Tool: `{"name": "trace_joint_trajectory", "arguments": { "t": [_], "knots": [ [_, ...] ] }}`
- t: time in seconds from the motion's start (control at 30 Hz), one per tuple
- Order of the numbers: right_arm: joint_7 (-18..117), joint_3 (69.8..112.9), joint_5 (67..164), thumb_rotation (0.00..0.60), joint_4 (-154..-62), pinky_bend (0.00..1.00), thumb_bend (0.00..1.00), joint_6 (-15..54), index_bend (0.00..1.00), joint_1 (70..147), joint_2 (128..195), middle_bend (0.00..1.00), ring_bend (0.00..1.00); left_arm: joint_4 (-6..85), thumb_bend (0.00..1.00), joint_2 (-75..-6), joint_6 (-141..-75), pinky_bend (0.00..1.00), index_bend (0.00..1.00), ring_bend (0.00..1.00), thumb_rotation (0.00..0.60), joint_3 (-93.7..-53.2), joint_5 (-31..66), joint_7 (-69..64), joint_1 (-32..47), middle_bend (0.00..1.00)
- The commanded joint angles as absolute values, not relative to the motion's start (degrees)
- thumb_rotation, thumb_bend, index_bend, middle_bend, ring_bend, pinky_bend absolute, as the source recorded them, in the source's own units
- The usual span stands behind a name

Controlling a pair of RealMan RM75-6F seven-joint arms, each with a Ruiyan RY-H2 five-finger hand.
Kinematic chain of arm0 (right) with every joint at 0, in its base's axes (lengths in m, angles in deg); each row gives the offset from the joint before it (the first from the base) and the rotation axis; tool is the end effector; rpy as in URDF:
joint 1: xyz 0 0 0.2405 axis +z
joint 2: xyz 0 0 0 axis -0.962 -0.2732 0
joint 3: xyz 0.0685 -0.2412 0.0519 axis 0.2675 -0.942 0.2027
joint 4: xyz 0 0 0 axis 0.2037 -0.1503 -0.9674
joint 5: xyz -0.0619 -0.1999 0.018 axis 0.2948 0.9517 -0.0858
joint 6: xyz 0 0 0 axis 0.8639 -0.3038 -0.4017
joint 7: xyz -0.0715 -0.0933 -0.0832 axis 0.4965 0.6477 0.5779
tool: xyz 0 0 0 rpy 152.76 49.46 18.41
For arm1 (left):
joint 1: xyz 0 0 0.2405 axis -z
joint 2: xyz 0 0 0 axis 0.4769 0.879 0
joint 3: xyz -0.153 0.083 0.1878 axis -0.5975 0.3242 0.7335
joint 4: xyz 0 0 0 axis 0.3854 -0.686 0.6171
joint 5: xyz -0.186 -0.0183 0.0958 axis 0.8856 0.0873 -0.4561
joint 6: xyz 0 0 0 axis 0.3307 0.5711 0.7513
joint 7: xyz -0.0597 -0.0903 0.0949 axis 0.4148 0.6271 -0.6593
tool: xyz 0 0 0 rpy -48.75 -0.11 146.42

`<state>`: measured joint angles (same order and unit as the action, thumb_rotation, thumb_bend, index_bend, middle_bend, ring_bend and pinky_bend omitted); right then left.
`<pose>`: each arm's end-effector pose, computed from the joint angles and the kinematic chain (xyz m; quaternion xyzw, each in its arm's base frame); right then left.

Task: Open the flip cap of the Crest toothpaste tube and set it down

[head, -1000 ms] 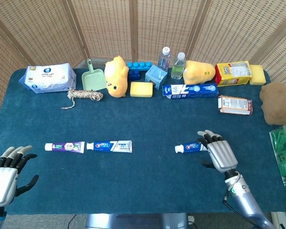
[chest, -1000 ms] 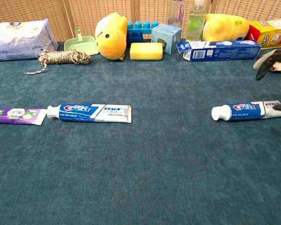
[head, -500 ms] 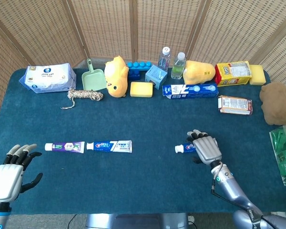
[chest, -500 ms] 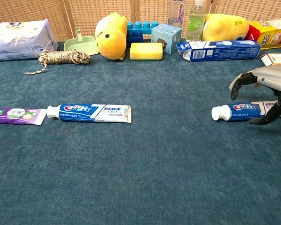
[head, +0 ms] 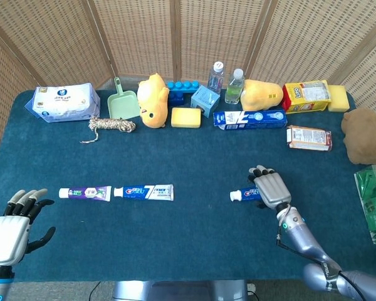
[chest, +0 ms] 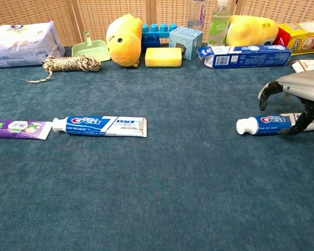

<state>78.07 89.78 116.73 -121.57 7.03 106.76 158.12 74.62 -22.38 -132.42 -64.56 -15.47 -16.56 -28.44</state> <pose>-0.2238 -0.3159 0.0213 0.7604 -0.3672 0.2616 0.4674 -0.2485 0.1415 0.1334 -0.6068 -0.3903 -0.4100 0.5580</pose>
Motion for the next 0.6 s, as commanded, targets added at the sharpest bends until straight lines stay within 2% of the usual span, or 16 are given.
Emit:
{"name": "trace_joint_trajectory", "arguments": {
  "t": [0.03,0.6],
  "knots": [
    [78.95,89.39,115.83,0.6,-121.24,0.25,0.25,6.64,0.33,107.42,157.91,0.21,0.12,74.65,0.23,-22.36,-132.59,0.1,0.28,0.16,0.6,-64.54,-15.54,-16.54,-28.47,0.19],
    [79.89,87.67,112.83,0.6,-121.15,0.26,0.26,6.85,0.34,108.58,156.02,0.21,0.12,74.59,0.23,-22.61,-133.24,0.1,0.28,0.16,0.6,-64.24,-16.18,-16.5,-28.57,0.19]
  ]
}}
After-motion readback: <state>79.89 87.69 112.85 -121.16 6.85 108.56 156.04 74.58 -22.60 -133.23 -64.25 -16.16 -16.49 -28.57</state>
